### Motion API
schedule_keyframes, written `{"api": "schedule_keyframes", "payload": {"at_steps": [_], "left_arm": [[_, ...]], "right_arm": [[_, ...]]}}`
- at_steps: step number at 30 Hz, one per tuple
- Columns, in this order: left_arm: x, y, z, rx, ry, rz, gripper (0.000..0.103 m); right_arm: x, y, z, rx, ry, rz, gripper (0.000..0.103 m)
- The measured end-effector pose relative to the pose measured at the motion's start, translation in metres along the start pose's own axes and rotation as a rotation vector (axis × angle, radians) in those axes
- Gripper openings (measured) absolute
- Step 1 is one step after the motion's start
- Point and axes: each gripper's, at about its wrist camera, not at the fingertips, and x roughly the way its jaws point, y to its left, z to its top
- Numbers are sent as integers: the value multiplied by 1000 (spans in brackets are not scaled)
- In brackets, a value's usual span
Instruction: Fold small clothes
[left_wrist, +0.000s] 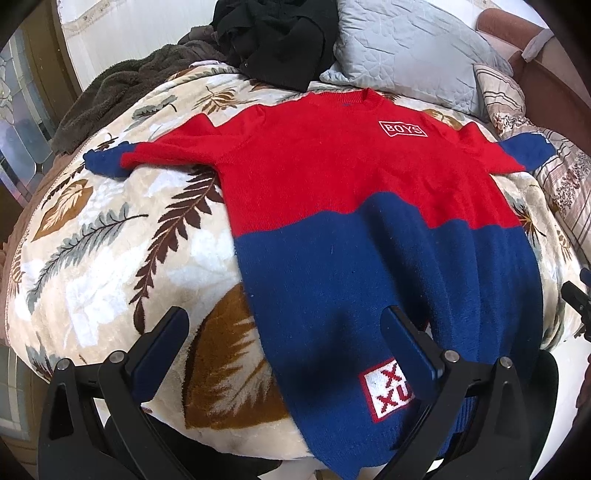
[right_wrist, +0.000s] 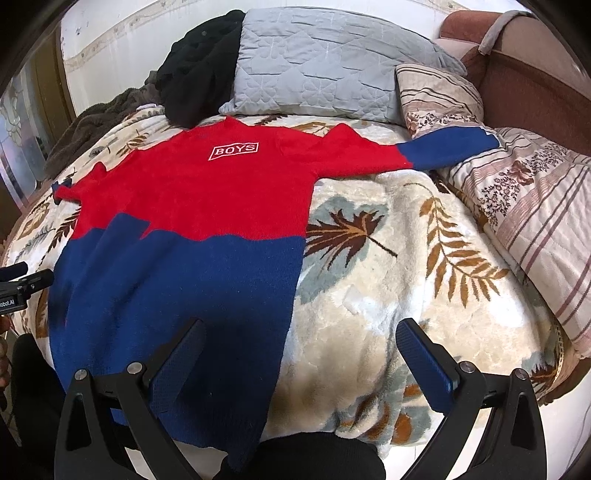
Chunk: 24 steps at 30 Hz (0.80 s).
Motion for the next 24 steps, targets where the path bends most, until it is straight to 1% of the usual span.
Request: {"api": "schedule_keyframes", "payload": {"at_steps": [15,24], "left_arm": [[-2,1,-3,-10,2,-11,103],[0,0,-2,-19,21,-22,103]], "right_arm": [[-2,1,-4,2,2,20,102],[2,-2,-5,12,4,36,102]]}}
